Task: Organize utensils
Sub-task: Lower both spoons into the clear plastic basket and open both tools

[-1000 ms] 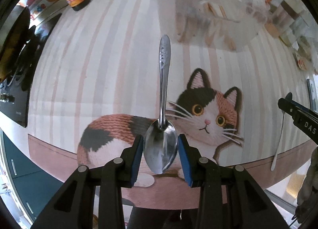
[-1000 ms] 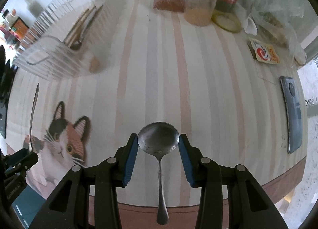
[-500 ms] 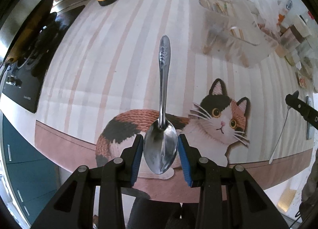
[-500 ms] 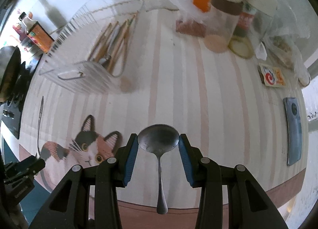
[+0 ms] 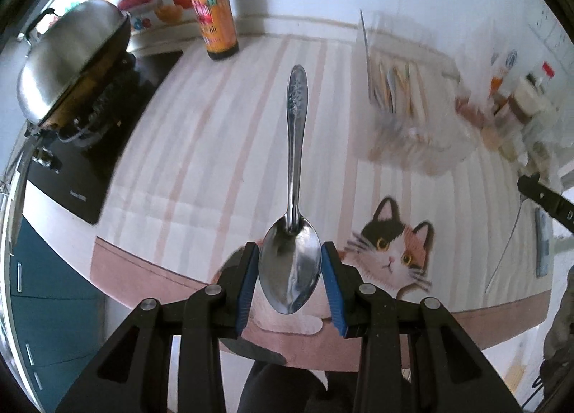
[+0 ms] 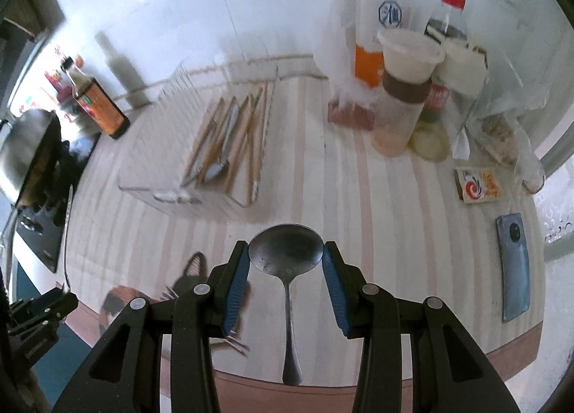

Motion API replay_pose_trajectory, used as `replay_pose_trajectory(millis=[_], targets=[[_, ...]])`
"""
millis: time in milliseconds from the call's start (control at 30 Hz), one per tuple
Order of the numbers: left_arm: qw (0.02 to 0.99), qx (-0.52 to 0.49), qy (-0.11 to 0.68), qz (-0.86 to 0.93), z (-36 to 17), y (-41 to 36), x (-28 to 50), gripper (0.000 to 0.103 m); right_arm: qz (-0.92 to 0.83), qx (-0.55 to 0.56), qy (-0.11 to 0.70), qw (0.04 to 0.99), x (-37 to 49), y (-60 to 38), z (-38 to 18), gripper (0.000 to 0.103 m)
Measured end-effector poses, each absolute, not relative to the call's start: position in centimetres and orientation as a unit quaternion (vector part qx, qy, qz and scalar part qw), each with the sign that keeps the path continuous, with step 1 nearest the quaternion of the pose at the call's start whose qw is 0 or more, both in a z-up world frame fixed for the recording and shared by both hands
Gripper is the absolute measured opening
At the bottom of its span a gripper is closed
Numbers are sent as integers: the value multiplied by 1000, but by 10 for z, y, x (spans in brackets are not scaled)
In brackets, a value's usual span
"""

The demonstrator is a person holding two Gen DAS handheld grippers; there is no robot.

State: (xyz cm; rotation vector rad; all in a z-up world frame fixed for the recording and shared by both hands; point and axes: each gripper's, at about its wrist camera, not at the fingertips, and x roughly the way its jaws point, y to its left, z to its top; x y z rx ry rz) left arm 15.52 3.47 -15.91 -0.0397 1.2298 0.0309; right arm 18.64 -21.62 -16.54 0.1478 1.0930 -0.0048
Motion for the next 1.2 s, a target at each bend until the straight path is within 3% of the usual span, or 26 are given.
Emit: replay_pose_trajectory(millis=[400, 700, 967, 1200], targets=[[860, -41, 508, -19, -86, 21, 192, 32, 18, 89, 481, 872, 210, -213, -110, 43], [860, -53, 501, -74, -67, -13, 251, 32, 27, 108, 456, 883, 256, -212, -70, 43], [827, -77, 545, -115, -89, -40, 319, 32, 30, 137, 475, 869, 317, -209, -75, 43], [787, -86, 598, -119, -130, -50, 375, 32, 17, 152, 519, 841, 374, -207, -118, 43]])
